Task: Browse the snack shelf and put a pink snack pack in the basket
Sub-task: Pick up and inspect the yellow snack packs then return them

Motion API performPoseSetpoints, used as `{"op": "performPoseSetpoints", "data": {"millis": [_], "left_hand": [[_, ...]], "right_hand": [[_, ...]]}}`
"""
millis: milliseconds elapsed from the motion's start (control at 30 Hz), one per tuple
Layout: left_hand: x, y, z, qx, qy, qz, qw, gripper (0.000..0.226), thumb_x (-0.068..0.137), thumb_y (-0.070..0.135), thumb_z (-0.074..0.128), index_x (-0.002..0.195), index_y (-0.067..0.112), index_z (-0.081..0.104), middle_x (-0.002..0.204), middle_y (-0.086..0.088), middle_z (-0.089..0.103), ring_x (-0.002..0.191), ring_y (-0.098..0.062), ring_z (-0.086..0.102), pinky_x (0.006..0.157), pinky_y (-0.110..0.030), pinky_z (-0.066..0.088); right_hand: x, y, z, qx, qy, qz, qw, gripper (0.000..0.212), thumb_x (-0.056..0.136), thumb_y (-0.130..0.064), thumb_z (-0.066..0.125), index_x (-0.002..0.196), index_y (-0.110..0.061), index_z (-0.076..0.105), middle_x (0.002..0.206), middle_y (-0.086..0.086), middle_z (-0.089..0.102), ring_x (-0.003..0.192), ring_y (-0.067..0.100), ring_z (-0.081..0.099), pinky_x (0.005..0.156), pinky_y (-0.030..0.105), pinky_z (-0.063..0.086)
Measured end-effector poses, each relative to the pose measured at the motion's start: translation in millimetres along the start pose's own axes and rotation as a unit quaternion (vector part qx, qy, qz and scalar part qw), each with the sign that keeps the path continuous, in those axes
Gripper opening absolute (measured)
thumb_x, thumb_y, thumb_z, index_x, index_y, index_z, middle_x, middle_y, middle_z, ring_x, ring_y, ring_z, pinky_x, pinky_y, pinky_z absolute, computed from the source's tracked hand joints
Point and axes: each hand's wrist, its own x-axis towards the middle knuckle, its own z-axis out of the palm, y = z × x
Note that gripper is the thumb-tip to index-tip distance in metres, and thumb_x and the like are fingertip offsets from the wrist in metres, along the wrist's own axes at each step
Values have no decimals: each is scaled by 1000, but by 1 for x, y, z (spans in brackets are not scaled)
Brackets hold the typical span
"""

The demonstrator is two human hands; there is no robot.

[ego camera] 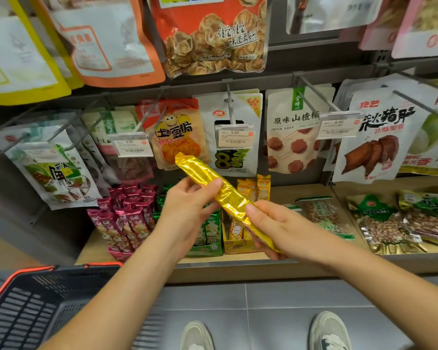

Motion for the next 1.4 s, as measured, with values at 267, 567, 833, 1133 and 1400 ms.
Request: {"op": "performPoseSetpoints", "data": {"millis": [267,567,833,1133,1400], "left_hand": [[-16,-29,20,144,-101,-100,979,43,73,28,77,111,13,62,97,-6,75,90,-23,72,80,-37,58],[-22,-26,25,324,-257,-45,909,37,92,22,64,128,28,60,112,1,70,99,-10,65,88,-24,53],[-11,-8,-3,378,-255,-90,886,47,68,43,76,110,22,69,98,-8,75,83,-16,68,84,-37,55],[-10,18,-18,324,-165,23,931,29,62,34,77,91,28,78,71,-4,73,55,-10,62,50,-18,48],[-1,8,-13,230,-117,32,966,27,89,33,56,105,20,74,80,2,67,62,-6,53,55,-15,44]], "right_hand": [[4,4,4,19,-24,49,998,75,84,-67,29,150,-31,26,142,-10,46,121,10,54,100,33,49],[12,14,-33,253,158,35,954,46,81,-25,74,119,-13,52,97,12,74,86,31,73,68,44,61],[4,27,-63,378,191,24,906,63,62,-15,80,116,-22,48,93,10,75,88,40,72,66,49,59],[-4,46,-82,384,128,86,910,11,60,-18,81,70,-19,75,88,10,74,82,28,73,59,27,57],[-16,67,-99,268,19,158,950,25,64,-17,82,82,-12,66,90,12,67,73,17,66,61,23,57]]}}
